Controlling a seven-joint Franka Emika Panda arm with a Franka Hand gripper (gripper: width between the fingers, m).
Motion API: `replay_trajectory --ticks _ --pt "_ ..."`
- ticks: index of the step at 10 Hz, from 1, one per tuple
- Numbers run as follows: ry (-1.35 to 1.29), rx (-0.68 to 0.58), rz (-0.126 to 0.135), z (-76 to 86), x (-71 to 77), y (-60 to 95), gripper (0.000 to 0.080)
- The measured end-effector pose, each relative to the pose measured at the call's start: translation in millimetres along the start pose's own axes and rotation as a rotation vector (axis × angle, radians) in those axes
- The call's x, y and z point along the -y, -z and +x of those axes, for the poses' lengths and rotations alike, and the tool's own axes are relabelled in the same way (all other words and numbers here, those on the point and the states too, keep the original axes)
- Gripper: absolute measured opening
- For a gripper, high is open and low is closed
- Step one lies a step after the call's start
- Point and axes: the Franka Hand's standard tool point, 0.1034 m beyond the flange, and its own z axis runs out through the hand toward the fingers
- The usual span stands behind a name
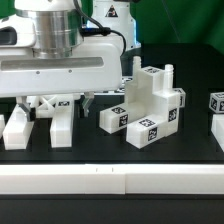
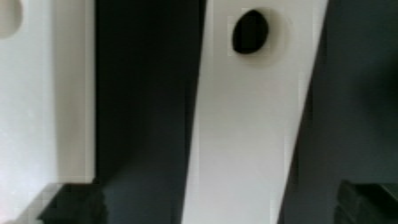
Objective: Assemble chair
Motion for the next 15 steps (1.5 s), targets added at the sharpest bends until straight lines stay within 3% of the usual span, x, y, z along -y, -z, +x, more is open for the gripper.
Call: replay_trajectory --ticks 7,13,15 --pt "-0.006 0.035 0.001 -13.2 5.6 -24.0 0.0649" --pt "-0.007 0.038 0.001 -15.3 5.4 -26.4 0.0649" --pt "-0.005 0.038 0.001 -14.6 7.1 -26.5 0.041"
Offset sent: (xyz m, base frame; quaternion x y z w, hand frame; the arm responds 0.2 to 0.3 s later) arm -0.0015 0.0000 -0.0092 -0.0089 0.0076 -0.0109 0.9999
